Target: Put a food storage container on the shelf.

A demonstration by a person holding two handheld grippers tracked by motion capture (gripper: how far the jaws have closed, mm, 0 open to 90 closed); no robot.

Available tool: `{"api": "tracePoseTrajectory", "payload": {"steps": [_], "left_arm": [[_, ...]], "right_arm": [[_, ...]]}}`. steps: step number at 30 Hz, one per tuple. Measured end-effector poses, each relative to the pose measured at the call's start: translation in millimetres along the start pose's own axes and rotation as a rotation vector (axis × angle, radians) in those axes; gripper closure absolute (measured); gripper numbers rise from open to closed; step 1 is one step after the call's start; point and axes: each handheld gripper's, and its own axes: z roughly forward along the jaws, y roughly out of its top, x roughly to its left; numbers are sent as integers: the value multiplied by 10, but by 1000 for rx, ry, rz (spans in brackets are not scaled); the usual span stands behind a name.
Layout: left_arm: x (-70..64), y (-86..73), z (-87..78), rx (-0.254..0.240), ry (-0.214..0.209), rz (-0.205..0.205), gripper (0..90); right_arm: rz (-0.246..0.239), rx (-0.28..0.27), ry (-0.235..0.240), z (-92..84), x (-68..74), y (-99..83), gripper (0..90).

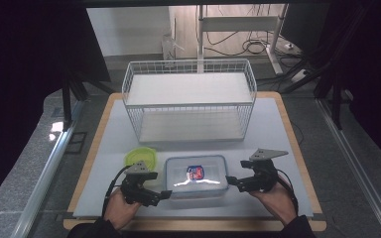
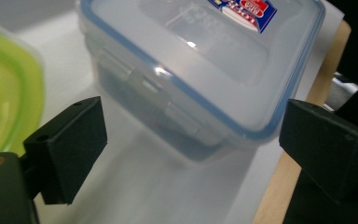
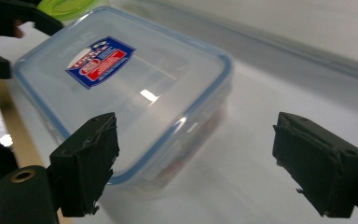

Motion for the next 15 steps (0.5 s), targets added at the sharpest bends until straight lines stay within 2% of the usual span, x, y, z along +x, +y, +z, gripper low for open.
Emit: {"api": "tracePoseTrajectory", "payload": {"steps": [5,8,10,13,14,15], "left_arm": [[17,99,97,10,-35,-26,55],[49,123,137,10,-46,-62,31],[62,137,149,10,-32,-68,59],[62,162,172,20,-26,-72,33],[57,186,194,32,-19,-78,25],[57,186,194,32,-19,-78,22]], "right_arm": [[44,64,60,99,12,10,116],[50,95,80,170,29,30,112],[54,109,93,229,22,41,113],[67,130,105,291,3,45,112],[96,134,139,346,-24,49,118],[96,134,139,346,-24,49,118]]}}
